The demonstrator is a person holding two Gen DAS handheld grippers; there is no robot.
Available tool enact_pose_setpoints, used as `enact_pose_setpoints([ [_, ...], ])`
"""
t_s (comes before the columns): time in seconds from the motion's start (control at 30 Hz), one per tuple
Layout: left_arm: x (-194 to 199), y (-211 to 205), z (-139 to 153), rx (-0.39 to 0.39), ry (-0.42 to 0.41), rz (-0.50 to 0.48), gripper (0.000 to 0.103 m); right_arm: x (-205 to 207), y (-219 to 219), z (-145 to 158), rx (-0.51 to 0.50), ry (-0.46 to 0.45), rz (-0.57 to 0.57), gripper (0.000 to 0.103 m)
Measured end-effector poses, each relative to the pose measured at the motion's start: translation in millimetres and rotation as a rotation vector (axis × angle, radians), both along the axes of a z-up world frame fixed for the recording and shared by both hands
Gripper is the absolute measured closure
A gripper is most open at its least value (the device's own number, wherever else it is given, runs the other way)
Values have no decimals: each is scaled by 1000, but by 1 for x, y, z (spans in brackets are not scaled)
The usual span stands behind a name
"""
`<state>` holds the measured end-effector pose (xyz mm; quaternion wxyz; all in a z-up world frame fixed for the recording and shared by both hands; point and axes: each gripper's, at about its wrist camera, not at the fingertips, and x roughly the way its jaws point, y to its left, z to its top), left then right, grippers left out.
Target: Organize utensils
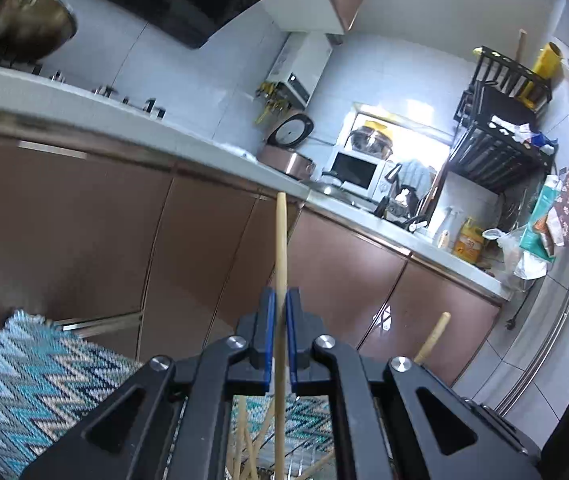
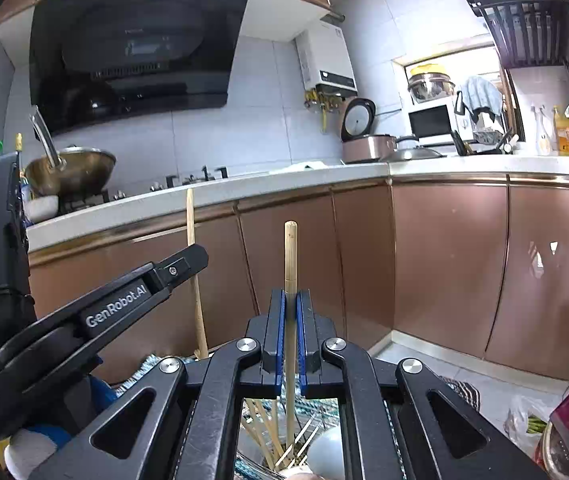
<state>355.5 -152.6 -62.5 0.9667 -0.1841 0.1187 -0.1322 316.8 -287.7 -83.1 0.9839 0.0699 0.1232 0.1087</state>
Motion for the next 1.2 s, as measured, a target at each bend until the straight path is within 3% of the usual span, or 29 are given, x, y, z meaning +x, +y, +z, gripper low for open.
enact_pose_setpoints([
  [0.1, 0, 0, -12, 10, 29, -3, 96, -3, 1, -11, 6, 23, 0, 97],
  [0.2, -8, 7, -15, 5, 42, -6, 77, -7, 0, -17, 10, 44, -7, 93],
  [0.27, -15, 13, -13, 1, 44, 5, 61, -11, -2, -17, 22, 49, -16, 68],
  [0.4, -37, 26, -7, 36, 73, 31, 52, -29, -6, -10, 42, 36, -48, 58],
  [0.57, -73, 45, 2, 103, 97, 67, 45, -66, -13, 5, 60, 4, -116, 28],
  [0.77, -120, 73, 18, 175, 124, 153, 42, -116, -11, 17, 47, -6, -190, 9],
  [0.93, -162, 94, 35, 208, 105, 216, 39, -151, -1, 25, 19, 6, -218, 1],
  [1.2, -226, 112, 53, 303, 65, 287, 34, -195, 15, 32, -26, 6, -203, 0],
])
